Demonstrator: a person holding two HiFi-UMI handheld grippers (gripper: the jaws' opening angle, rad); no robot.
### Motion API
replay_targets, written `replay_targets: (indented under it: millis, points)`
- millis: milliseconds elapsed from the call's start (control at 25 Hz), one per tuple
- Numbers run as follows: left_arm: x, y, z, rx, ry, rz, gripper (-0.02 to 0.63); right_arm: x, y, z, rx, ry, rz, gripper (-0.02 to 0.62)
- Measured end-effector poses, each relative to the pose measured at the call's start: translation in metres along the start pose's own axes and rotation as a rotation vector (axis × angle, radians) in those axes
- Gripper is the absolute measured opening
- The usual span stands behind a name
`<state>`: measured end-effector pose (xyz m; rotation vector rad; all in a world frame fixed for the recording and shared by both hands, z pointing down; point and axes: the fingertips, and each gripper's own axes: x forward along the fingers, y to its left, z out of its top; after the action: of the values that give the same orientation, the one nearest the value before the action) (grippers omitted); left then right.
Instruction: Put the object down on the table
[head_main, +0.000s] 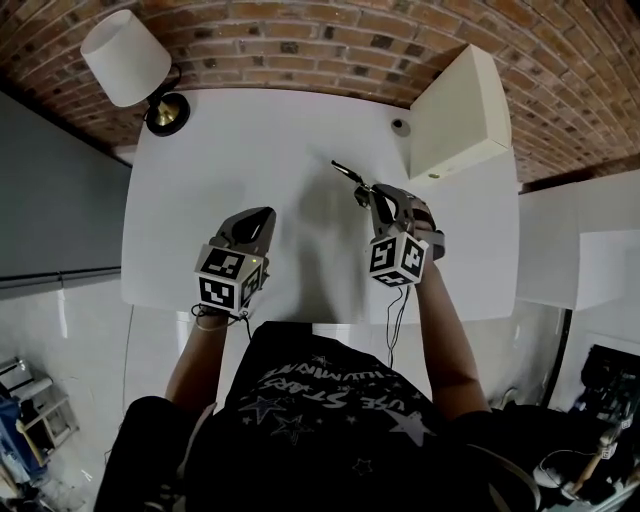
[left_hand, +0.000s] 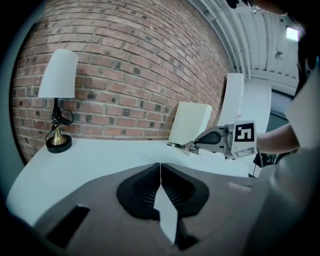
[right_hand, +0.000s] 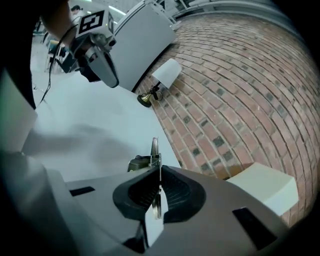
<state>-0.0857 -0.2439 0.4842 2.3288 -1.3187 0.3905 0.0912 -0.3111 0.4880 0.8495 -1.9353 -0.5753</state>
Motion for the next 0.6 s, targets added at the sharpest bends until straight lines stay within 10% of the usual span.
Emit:
replay_targets:
  millis: [600]
  points:
    - [0.046, 0.054, 0.004, -0.030, 0.054, -0.044, 0.020, 0.093, -0.014, 0.032, -0.313, -0.024, -0.099, 0.011]
